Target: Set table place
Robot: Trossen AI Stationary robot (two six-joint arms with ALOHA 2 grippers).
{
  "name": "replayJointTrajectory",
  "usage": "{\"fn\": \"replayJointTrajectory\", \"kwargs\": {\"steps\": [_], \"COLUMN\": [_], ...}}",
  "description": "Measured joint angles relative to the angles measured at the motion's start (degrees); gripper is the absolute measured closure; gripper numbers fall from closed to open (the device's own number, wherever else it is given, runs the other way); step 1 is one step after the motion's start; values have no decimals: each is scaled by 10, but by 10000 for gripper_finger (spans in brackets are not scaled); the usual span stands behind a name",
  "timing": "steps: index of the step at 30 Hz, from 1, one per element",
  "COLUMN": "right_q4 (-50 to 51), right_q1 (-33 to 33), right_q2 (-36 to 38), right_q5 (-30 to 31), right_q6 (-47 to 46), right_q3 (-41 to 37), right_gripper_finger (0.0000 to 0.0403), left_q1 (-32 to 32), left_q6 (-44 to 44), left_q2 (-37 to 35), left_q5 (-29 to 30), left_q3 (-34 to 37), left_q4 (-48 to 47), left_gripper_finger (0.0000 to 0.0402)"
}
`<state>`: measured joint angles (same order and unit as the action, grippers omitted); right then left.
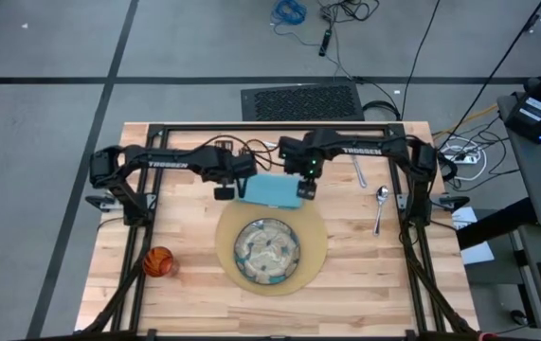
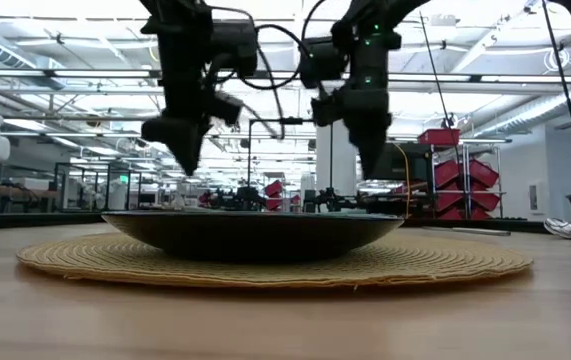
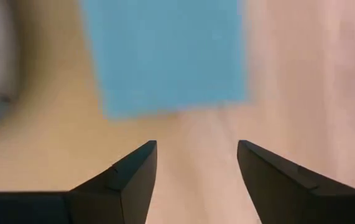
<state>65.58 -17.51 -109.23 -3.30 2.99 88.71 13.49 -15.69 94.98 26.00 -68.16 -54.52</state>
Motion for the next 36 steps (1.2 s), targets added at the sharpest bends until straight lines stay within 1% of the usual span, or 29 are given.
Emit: {"fn": "replayJointTrajectory", "kwargs": {"steps": [2, 5, 7, 9, 12, 14, 15, 17, 19, 20, 22, 26, 28, 30, 32, 36], "right_q4": [46, 68, 65, 34, -27, -73, -100, -154, -202, -227, -273, -382, -430, -468, -479, -482], "right_q1": [-8, -36, -59, -83, -108, -117, -118, -122, -122, -122, -122, -136, -147, -157, -166, -165], "right_q2": [6, 24, 38, 55, 83, 102, 113, 133, 145, 150, 155, 153, 150, 149, 149, 149], "right_q5": [40, 49, 50, 47, 6, -25, -37, -62, -101, -119, -143, -181, -204, -212, -216, -221], "right_q6": [14, 22, 23, 23, 23, 22, 20, 4, -18, -27, -50, -108, -132, -157, -167, -161], "right_q3": [5, -12, -38, -73, -128, -168, -188, -225, -254, -266, -286, -320, -338, -352, -363, -382], "right_gripper_finger": [194, 200, 203, 205, 207, 207, 207, 207, 207, 207, 207, 207, 207, 207, 207, 207], "left_q1": [8, 20, 32, 50, 82, 106, 118, 141, 160, 164, 170, 179, 186, 190, 195, 195], "left_q6": [0, 23, 43, 64, 76, 105, 129, 194, 280, 327, 413, 501, 523, 535, 544, 558], "left_q2": [2, 0, -5, -20, -63, -96, -113, -154, -188, -198, -208, -201, -186, -172, -162, -135], "left_q5": [-13, -52, -97, -166, -283, -331, -355, -423, -486, -503, -513, -513, -512, -511, -511, -511], "left_q3": [1, 2, 16, 40, 90, 131, 152, 198, 241, 260, 290, 331, 350, 362, 365, 363], "left_q4": [-29, -54, -57, -39, 36, 89, 122, 192, 279, 317, 371, 432, 451, 493, 522, 543], "left_gripper_finger": [299, 299, 300, 300, 300, 300, 300, 300, 300, 300, 300, 300, 300, 300, 300, 300]}}
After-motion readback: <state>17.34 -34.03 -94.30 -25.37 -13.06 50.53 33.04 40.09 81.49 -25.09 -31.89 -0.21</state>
